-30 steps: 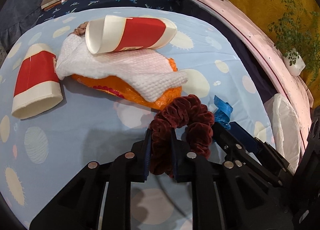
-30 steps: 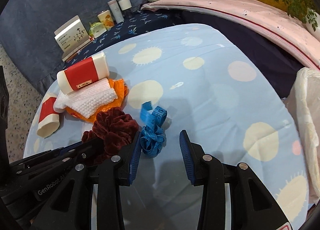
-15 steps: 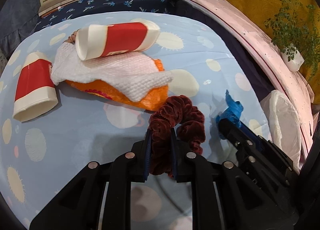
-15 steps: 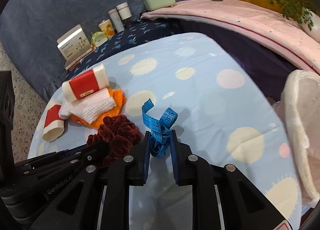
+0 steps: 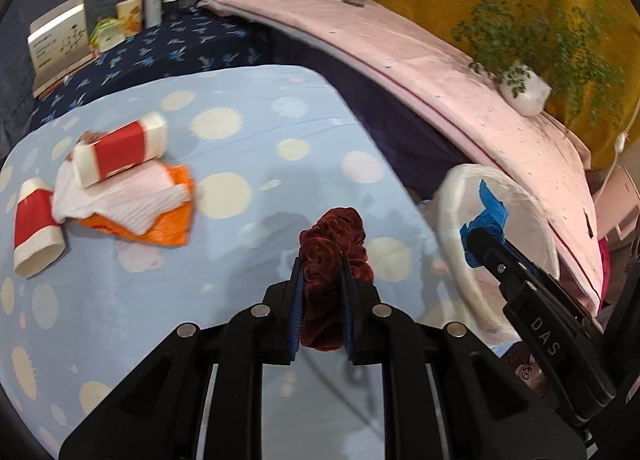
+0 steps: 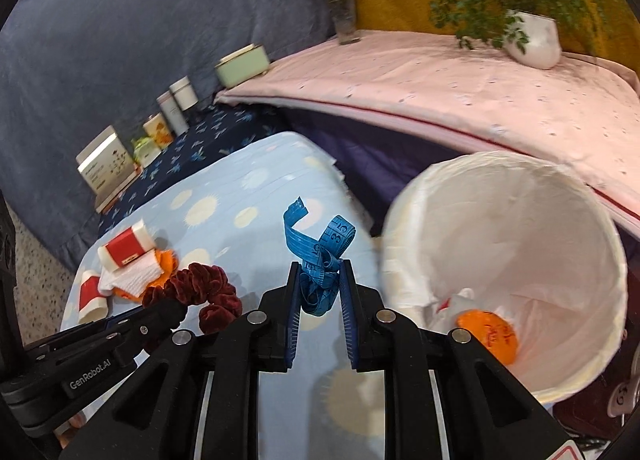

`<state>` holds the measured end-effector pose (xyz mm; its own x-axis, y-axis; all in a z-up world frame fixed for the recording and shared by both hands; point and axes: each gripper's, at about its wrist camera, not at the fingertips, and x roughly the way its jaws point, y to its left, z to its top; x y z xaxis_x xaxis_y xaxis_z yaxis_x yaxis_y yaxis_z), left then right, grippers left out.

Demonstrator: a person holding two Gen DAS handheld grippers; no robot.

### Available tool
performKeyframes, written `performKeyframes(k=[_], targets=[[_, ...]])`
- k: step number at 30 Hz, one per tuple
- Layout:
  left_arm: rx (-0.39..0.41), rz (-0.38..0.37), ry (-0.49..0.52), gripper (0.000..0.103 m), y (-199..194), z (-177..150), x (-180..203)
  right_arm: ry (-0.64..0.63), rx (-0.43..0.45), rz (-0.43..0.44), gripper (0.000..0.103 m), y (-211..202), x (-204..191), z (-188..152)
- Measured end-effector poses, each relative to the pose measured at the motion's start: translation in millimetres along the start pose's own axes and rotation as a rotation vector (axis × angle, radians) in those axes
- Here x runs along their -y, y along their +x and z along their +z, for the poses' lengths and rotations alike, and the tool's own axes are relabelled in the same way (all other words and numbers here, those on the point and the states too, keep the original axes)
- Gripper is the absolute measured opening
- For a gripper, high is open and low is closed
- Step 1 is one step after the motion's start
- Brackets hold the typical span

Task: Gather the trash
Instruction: 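Carry the scrunchie and tape measure with both tools over the bin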

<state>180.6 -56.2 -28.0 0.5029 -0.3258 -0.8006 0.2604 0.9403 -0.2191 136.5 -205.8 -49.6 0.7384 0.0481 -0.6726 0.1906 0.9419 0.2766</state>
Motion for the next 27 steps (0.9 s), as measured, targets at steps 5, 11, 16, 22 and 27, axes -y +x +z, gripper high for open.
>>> performKeyframes(k=[5, 11, 16, 22, 27], targets=[[0.014, -0.049, 0.080, 0.015, -2.0, 3.2, 51.0, 0.044, 0.030, -0.044, 0.018, -19.0, 34.6, 2.0], [0.030, -0.106, 0.162, 0.015, -2.9, 7.3, 104.9, 0.103, 0.059, -0.103, 0.018, -35.2, 78.3, 3.1], [0.031, -0.137, 0.198, 0.015, -0.4, 10.6, 132.2, 0.143, 0.075, -0.137, 0.018, -43.5, 102.4, 2.7], [0.028, -0.152, 0.221, 0.015, 4.7, 12.0, 148.9, 0.170, 0.081, -0.156, 0.018, -48.5, 116.5, 0.7], [0.021, -0.156, 0.230, 0.015, 9.3, 11.8, 155.8, 0.176, 0.081, -0.162, 0.018, -48.9, 119.2, 0.7]])
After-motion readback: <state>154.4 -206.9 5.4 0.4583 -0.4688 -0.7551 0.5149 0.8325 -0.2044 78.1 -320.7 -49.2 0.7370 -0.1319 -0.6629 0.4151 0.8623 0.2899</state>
